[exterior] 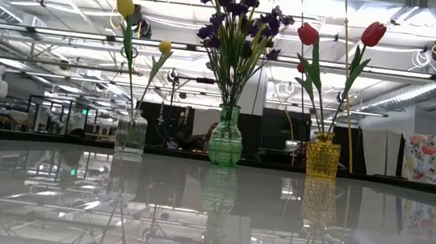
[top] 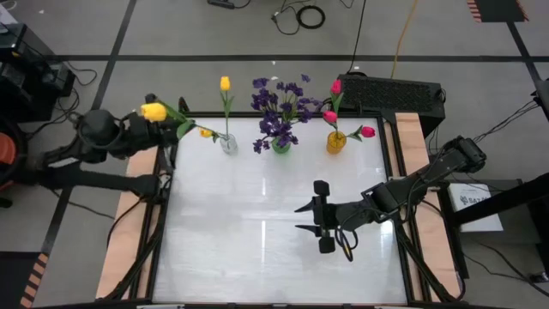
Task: Sort flowers into vase by color
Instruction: Put the yellow flower into the transparent vase
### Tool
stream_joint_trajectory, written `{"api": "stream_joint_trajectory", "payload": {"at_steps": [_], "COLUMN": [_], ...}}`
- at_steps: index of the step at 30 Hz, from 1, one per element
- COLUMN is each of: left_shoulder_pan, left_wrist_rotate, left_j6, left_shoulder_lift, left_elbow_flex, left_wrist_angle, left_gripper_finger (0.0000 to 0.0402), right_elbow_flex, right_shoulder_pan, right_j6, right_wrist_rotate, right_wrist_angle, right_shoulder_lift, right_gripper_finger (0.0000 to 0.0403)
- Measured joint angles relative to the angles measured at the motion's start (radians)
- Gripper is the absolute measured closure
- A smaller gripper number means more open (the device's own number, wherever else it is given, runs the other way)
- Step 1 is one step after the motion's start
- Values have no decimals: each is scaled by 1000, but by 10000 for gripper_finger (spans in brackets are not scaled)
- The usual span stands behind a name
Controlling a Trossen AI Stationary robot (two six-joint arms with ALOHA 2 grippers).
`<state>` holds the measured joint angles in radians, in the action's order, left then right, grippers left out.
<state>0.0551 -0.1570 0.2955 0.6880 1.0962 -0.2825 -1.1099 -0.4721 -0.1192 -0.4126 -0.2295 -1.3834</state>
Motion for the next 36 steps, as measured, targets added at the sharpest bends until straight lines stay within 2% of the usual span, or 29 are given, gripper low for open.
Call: {"api": "stream_joint_trajectory", "payload": {"at_steps": [5, 12, 26, 31, 36], "left_shoulder_pan": [143, 374, 898, 969, 994], "left_wrist_rotate": [85, 148, 830, 966, 1044], "left_j6": [0, -35, -188, -212, -209], "left_shoulder_lift": [-49, 0, 174, 255, 299], "left_elbow_flex": [-94, -158, -158, -158, -173], "left_wrist_angle": [93, 211, 226, 217, 210], "left_gripper_finger": [382, 382, 382, 382, 382], "right_elbow_flex": [0, 0, 0, 0, 0], "right_shoulder_pan": [0, 0, 0, 0, 0], "right_j6": [10, 31, 34, 32, 21], "right_wrist_rotate": [0, 0, 0, 0, 0], "right_wrist_angle": [25, 35, 8, 9, 7], "right_shoulder_lift": [0, 0, 0, 0, 0], "right_gripper_finger": [227, 227, 227, 227, 227]}}
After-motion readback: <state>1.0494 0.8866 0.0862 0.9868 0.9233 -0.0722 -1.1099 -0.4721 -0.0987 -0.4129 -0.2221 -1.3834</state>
